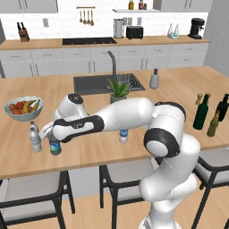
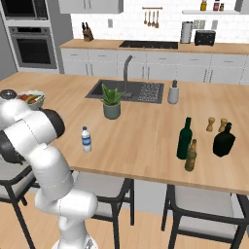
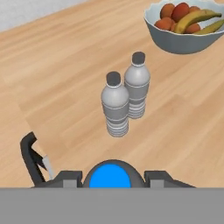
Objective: Move the plastic bottles in the middle to the plastics group, and the glass bottles in the middle to the glass group.
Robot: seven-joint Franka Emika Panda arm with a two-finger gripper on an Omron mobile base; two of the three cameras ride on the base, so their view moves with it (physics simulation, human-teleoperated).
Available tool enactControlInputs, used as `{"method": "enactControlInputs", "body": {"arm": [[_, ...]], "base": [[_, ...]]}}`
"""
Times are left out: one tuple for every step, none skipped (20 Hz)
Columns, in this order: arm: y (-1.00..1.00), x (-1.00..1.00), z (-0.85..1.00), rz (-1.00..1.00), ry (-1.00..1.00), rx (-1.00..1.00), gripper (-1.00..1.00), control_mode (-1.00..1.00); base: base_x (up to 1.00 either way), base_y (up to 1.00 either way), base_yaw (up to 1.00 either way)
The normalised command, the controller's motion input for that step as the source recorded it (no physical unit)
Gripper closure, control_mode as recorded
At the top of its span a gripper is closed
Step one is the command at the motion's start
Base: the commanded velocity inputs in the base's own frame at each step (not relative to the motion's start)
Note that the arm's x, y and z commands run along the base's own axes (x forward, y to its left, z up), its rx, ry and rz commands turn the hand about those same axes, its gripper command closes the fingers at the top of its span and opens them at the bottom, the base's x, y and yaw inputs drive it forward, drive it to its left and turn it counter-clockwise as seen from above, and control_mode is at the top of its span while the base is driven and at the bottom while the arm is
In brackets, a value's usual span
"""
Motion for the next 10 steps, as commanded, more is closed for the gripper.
{"method": "enactControlInputs", "body": {"arm": [[0.19, 0.19, -0.23, 0.00, 0.00, -0.04, 1.00, -1.00], [0.15, 0.24, -0.26, 0.00, 0.00, -0.03, 1.00, -1.00], [0.13, 0.24, -0.26, 0.00, 0.00, -0.02, 1.00, -1.00], [0.10, 0.26, -0.28, 0.00, 0.00, -0.01, 1.00, -1.00], [0.10, 0.26, -0.30, 0.00, 0.00, -0.01, 1.00, -1.00], [0.11, 0.25, -0.35, 0.00, 0.00, -0.01, 1.00, -1.00], [0.12, 0.21, -0.37, 0.00, 0.00, 0.00, 1.00, -1.00], [0.14, 0.19, -0.36, 0.00, 0.00, 0.00, 1.00, -1.00], [0.19, 0.17, -0.24, 0.00, 0.00, 0.00, 1.00, -1.00], [0.17, 0.20, -0.01, 0.00, 0.00, 0.00, 1.00, -1.00]], "base": [[0.00, 0.00, 0.00], [0.00, 0.00, 0.00], [0.00, 0.00, 0.00], [0.00, 0.00, 0.00], [0.00, 0.00, 0.00], [0.00, 0.00, 0.00], [0.00, 0.00, 0.00], [0.00, 0.00, 0.00], [0.00, 0.00, 0.00], [0.00, 0.00, 0.00]]}}
